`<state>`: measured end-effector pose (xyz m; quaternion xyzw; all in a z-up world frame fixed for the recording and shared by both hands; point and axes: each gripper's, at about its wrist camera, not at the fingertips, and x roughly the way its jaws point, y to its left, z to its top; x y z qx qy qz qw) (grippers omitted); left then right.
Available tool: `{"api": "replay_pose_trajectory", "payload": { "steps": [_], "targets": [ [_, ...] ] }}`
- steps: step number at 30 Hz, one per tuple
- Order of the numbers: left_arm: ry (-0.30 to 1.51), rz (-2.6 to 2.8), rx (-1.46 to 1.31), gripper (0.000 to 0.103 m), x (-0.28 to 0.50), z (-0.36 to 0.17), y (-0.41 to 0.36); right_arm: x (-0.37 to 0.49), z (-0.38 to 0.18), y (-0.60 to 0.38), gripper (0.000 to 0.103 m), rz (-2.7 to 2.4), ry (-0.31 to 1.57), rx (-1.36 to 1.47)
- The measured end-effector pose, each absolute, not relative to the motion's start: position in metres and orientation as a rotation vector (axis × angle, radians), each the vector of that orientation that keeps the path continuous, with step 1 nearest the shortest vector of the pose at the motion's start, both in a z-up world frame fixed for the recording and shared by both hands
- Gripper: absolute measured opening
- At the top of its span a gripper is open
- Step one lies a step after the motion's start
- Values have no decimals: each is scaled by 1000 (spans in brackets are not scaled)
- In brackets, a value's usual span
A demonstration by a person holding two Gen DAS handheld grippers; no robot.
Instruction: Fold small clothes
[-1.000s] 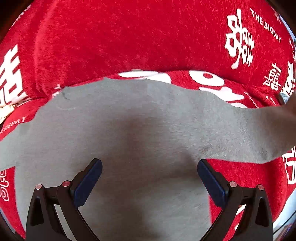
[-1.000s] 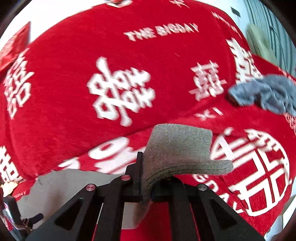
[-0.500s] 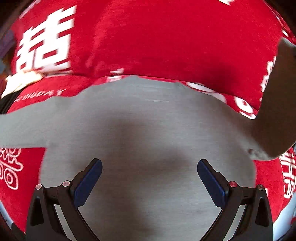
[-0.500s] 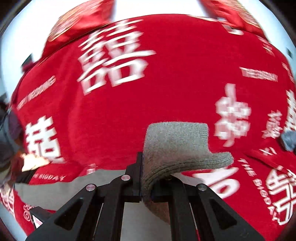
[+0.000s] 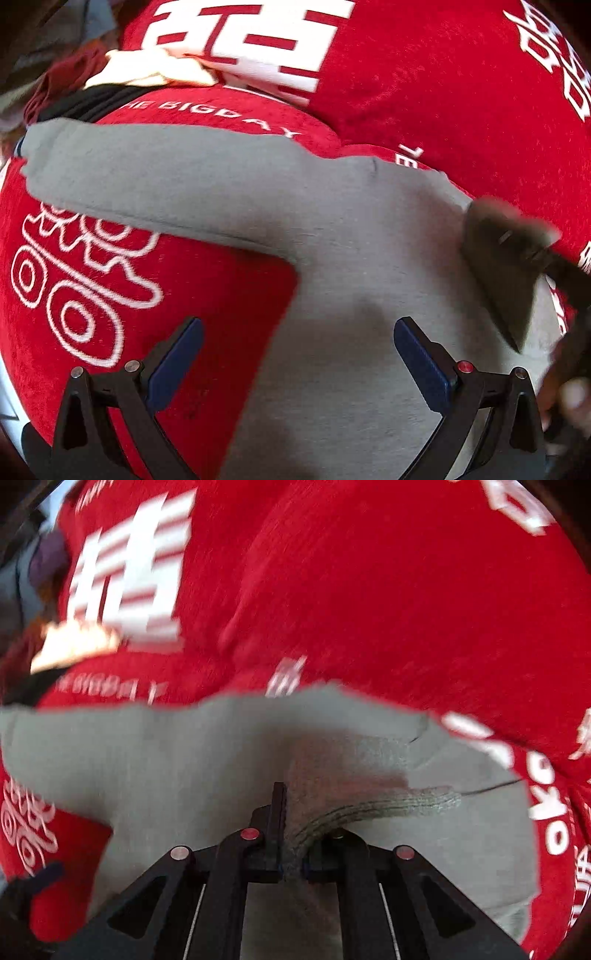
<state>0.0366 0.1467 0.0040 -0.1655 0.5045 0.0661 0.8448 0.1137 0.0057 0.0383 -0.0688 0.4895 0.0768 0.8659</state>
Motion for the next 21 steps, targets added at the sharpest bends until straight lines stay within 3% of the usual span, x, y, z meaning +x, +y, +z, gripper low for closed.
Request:
{"api": "replay_pose_trajectory", "payload": {
  "steps": [3, 5, 8, 13, 21],
  "targets": [
    [1049, 135, -371, 103, 34, 9, 153, 109, 26, 23, 35, 231, 1087, -205],
    [1034, 133, -389, 103, 31, 13, 156, 103, 44, 24, 59, 274, 1049, -202],
    [1020, 150, -414, 103, 28, 17, 158, 95, 86, 7, 75, 340, 968, -107],
    [1025, 124, -412, 103, 26, 25, 141, 80, 144, -39, 81, 446, 857, 37],
    [1027, 46, -337, 103, 32, 38, 82, 78, 152, -98, 81, 382, 859, 125]
  ]
}}
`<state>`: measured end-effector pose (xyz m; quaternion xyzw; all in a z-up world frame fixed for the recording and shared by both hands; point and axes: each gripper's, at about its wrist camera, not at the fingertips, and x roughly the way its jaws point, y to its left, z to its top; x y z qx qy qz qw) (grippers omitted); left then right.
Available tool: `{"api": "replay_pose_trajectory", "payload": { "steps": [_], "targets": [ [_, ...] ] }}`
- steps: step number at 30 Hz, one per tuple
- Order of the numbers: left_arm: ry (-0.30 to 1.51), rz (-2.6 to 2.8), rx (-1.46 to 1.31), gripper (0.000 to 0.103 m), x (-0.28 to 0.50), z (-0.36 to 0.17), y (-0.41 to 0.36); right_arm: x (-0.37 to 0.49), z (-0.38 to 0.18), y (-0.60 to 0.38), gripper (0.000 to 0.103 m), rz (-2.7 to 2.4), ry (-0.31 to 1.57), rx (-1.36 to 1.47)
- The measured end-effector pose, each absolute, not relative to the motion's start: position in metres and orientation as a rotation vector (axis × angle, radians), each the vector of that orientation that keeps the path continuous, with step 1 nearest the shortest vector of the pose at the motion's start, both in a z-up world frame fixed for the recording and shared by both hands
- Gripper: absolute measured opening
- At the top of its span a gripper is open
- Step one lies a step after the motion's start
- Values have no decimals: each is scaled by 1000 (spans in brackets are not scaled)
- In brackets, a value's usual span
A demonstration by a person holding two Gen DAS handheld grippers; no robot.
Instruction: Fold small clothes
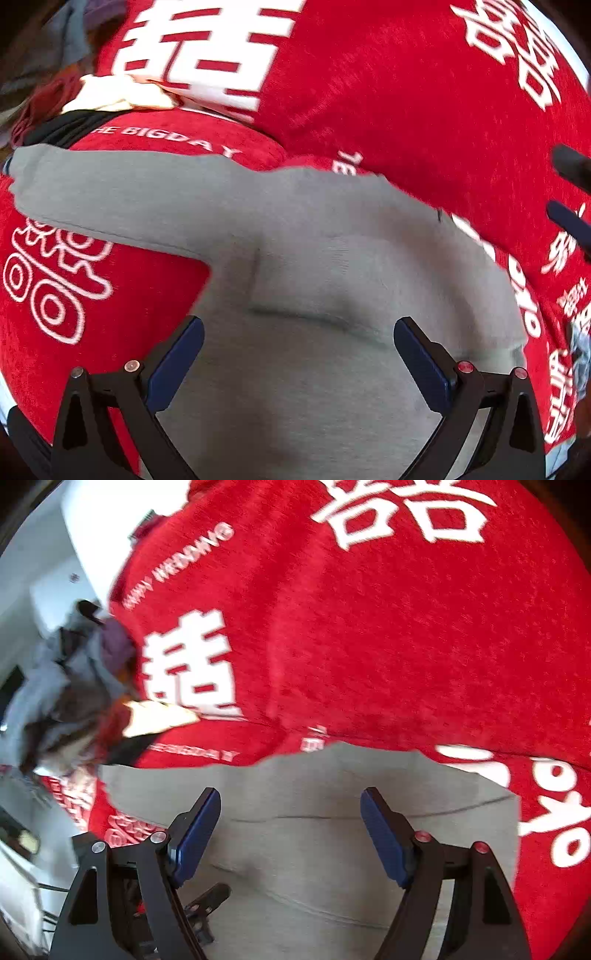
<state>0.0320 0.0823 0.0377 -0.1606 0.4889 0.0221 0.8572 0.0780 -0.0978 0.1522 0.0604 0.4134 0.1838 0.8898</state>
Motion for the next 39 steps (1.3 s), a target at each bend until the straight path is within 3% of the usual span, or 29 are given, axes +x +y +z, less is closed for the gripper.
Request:
{"api": "replay_pose_trajectory", "payload": {
  "steps": [3, 11, 14, 19, 24, 29, 39],
  "targets": [
    [1044, 7, -353, 103, 36, 38, 71, 86, 127, -110, 81, 150, 929, -104],
    [1144, -1, -174, 103, 85, 4, 27, 61, 29, -235, 82, -219, 1137, -211],
    [1127, 51, -148, 103, 89, 5, 40, 37, 41, -291, 83, -232, 1078, 36],
    [1119, 67, -245, 103, 80, 11, 54, 12, 54, -278, 83, -144, 1005, -72],
    [1134, 59, -122, 103, 85, 2, 26, 22, 25, -235, 82, -137, 1015, -273],
    [1106, 76, -111, 103, 100, -3, 41, 30, 18, -299, 85, -170, 1048, 108],
    [1086, 76, -148, 103, 54, 18, 62, -16, 65, -241, 85, -77, 958, -11]
  ]
}}
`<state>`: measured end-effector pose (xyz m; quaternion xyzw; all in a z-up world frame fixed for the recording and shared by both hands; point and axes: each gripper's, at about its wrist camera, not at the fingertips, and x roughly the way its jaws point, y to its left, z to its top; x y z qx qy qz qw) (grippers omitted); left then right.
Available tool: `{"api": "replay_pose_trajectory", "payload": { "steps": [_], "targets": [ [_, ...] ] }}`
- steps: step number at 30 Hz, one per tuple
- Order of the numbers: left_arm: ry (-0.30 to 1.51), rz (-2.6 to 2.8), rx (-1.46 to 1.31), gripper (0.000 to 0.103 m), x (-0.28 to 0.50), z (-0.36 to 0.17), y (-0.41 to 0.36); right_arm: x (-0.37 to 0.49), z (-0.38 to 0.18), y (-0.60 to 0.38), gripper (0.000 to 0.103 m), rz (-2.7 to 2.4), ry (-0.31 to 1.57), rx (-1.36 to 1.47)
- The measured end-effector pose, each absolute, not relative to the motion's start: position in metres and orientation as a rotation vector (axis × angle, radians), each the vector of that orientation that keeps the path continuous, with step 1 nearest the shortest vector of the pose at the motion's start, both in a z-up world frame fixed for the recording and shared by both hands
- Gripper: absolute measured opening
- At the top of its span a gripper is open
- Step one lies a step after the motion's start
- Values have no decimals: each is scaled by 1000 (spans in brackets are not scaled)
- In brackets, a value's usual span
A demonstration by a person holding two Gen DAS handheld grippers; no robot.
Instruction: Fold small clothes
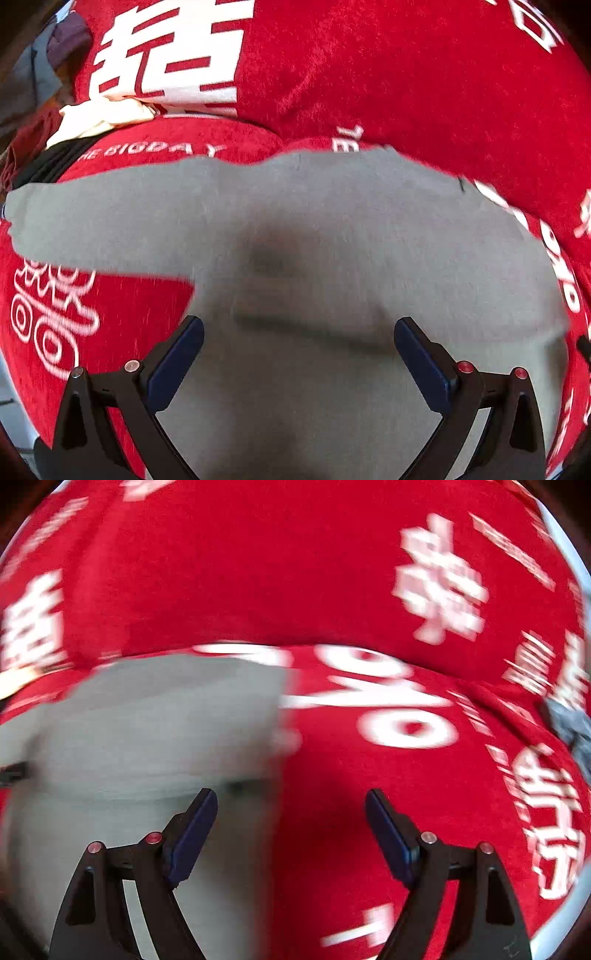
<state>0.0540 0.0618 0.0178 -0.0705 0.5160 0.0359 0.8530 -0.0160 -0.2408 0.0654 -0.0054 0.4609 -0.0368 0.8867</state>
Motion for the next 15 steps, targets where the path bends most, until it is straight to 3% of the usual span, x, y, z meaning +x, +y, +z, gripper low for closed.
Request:
{"api": "replay_pose_trajectory", "payload": {
  "steps": [7, 9, 15],
  "targets": [
    [1085, -18, -34, 103, -4, 4, 68, -59, 21, -118, 85, 286, 1042, -365],
    [1087, -36, -33, 103, -17, 3, 84, -80, 22, -132, 86, 306, 985, -356],
    [1130, -81, -47, 103, -45, -1, 132, -127, 20, -219, 91, 220, 1085, -281]
  ]
}}
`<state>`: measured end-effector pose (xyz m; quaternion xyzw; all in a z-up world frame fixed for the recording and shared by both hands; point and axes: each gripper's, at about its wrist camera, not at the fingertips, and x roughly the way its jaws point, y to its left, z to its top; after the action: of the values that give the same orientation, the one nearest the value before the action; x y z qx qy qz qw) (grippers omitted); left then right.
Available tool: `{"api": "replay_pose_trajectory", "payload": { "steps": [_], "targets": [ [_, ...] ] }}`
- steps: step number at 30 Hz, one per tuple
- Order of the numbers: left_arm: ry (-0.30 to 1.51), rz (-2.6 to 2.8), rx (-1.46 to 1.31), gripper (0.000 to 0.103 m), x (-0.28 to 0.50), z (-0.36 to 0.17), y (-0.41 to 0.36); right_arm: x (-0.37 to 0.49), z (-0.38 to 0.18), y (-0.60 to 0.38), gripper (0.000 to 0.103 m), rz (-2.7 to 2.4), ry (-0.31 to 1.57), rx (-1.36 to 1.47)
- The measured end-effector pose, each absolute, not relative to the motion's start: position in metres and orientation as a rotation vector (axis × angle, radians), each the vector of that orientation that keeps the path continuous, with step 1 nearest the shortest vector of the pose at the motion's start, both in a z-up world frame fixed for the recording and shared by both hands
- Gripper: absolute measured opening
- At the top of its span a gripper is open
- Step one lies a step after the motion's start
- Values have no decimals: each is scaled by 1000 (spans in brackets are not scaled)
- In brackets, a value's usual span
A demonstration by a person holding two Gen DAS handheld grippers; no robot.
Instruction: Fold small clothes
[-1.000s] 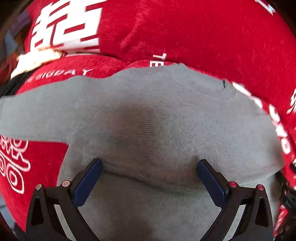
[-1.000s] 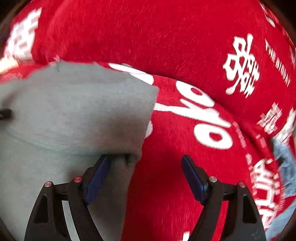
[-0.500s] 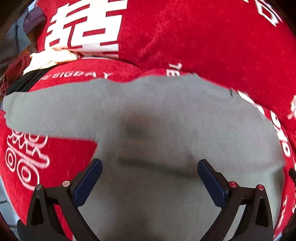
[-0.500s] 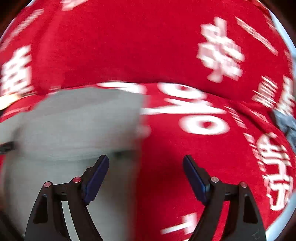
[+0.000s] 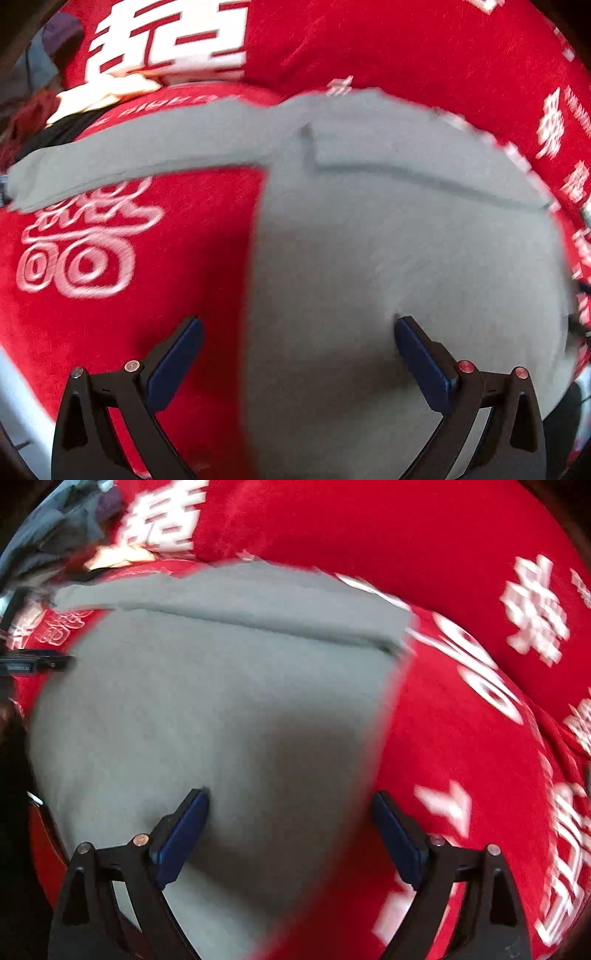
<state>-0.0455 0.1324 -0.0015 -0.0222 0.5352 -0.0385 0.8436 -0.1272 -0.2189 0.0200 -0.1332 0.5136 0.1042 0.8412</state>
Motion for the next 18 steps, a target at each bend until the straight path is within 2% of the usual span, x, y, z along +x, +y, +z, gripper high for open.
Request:
{"api": "replay_pose_trajectory", "payload": {
  "steps": [4, 7, 12, 14, 18],
  "targets": [
    [1093, -90, -12, 103, -73, 19, 134, -163, 42, -212, 92, 185, 1030, -374],
    [1064, -238, 120, 103, -101, 27, 88, -184, 50, -167, 91, 347, 957, -443],
    [1025, -374, 528, 103, -144, -4, 11, -215, 3, -88, 91, 522, 948, -775],
    [1031, -387, 478, 103, -145, -6, 20, -221, -3, -97, 93, 539, 921, -774],
    [1138, -355, 342, 103, -133, -13, 61, -216, -6, -144, 100, 453, 992, -698]
  ]
}}
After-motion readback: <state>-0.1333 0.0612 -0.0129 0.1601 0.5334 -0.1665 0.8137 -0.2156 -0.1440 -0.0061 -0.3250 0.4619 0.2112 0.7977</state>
